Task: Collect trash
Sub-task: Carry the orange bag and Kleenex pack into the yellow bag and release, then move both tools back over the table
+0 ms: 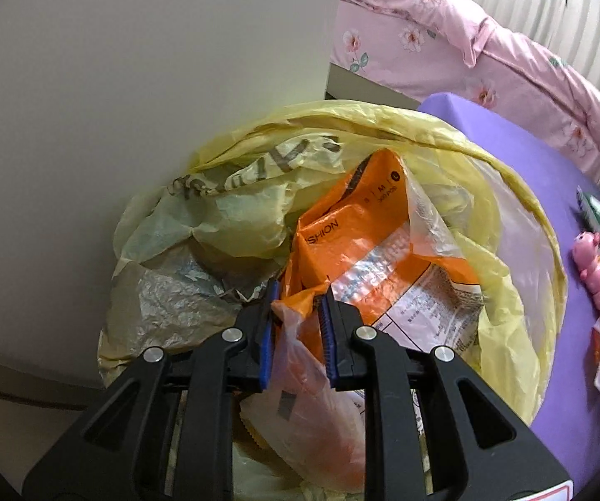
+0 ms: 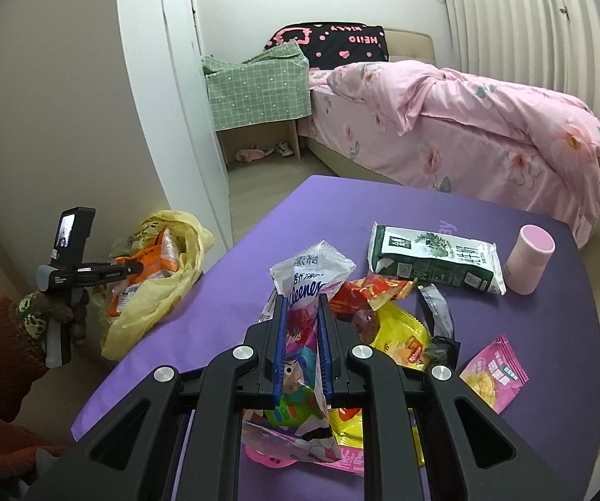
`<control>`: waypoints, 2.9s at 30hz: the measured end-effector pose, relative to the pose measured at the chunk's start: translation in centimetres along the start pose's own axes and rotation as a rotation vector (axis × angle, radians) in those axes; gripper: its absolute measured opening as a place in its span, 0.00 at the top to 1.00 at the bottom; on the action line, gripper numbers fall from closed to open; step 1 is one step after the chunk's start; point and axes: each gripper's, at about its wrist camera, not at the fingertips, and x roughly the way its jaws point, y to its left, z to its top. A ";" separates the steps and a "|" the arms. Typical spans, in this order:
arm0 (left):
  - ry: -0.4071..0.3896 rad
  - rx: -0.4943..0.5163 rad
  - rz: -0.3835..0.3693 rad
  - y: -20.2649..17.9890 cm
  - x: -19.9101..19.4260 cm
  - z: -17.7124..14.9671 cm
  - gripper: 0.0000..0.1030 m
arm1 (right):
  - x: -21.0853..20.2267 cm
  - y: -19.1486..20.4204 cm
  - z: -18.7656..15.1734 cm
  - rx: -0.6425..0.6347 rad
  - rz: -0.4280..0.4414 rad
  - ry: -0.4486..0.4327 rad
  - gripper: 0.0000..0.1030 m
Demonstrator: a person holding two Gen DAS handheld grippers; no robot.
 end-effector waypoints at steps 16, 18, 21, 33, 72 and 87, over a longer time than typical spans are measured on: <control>-0.392 -0.226 -0.027 8.9 -15.2 -1.1 0.34 | 8.9 13.1 5.8 -0.198 0.303 0.016 0.86; -0.454 -0.234 0.001 9.6 -16.7 -1.9 0.32 | 11.9 15.6 6.0 -0.210 0.336 0.041 0.86; -0.472 -0.258 0.014 10.5 -17.4 -2.8 0.32 | 16.5 18.5 5.3 -0.224 0.312 0.125 0.86; -0.399 -0.351 0.005 13.7 -14.2 -5.1 0.31 | 28.6 24.6 1.6 -0.316 0.293 0.513 0.86; -0.258 0.045 -0.366 -8.8 -10.3 -1.4 0.31 | 1.1 -2.7 1.9 -0.016 -0.084 -0.010 0.54; -0.110 0.699 -0.720 -31.8 -2.5 7.2 0.31 | -1.9 -13.8 -2.8 0.195 -0.244 -0.019 0.54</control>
